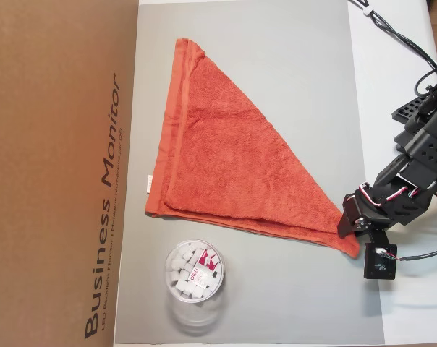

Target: Fold the blanket.

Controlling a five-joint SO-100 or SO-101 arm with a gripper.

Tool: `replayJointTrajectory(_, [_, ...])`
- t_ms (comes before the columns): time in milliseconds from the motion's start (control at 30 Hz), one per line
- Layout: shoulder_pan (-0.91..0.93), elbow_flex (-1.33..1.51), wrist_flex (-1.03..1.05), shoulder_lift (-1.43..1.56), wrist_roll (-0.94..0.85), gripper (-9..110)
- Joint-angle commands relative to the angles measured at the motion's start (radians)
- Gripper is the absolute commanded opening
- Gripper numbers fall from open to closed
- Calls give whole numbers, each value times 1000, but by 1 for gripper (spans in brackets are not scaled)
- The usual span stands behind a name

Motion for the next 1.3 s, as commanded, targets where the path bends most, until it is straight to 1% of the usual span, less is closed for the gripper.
replayJointTrajectory(0, [-2, -41, -12, 3, 9, 0])
replayJointTrajectory(400, [21, -40, -6, 46, 9, 0])
replayJointTrajectory(700, [63, 86, 5, 241, 9, 0])
replayJointTrajectory(1267, [57, 314, 5, 703, 8, 0])
